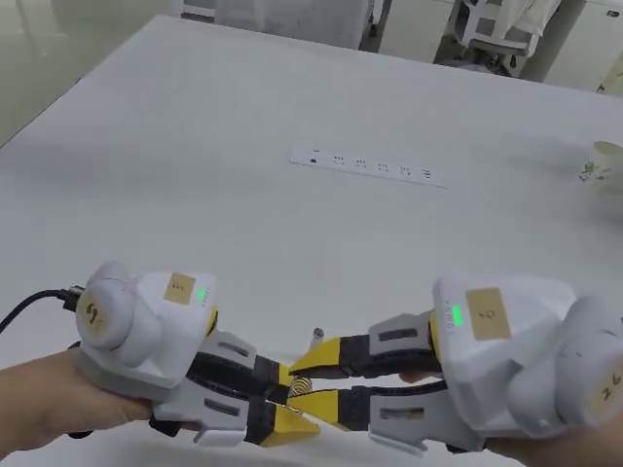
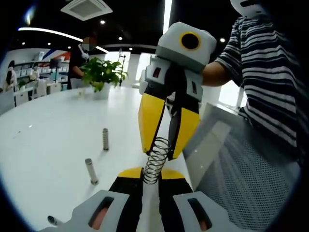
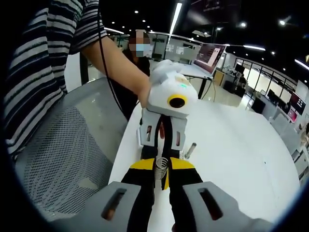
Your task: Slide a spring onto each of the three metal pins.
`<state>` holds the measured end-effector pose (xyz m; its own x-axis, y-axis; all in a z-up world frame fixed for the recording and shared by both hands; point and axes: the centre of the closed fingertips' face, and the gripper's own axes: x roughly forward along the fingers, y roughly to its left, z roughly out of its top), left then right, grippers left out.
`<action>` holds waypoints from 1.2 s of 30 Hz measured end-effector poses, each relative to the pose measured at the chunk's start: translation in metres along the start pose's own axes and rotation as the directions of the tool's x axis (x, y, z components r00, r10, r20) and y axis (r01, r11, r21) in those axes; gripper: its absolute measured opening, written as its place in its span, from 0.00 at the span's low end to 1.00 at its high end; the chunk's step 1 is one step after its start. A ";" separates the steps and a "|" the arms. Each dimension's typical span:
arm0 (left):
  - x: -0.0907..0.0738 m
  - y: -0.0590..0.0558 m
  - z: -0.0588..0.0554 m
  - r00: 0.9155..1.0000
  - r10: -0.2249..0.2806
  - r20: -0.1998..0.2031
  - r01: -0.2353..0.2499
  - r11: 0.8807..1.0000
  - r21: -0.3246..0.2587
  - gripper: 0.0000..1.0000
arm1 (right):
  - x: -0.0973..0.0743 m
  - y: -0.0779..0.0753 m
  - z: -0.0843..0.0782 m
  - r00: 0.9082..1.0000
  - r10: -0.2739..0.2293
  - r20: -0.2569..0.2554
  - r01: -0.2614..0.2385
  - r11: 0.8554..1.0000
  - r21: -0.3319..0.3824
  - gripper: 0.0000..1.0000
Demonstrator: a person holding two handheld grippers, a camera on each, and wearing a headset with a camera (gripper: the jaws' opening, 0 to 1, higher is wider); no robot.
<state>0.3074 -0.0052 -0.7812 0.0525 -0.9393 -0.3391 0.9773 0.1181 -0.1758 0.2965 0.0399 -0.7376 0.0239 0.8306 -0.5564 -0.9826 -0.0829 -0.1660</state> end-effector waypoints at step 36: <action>-0.029 0.008 -0.011 0.996 0.087 0.001 -0.086 0.992 -0.097 0.21 | -0.003 -0.007 0.005 1.000 -0.018 -0.015 0.018 0.999 -0.038 0.07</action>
<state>0.3116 0.0268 -0.7833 0.1374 -0.9259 -0.3520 0.9447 0.2294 -0.2345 0.3021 0.0407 -0.7307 0.0447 0.8238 -0.5651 -0.9744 -0.0888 -0.2064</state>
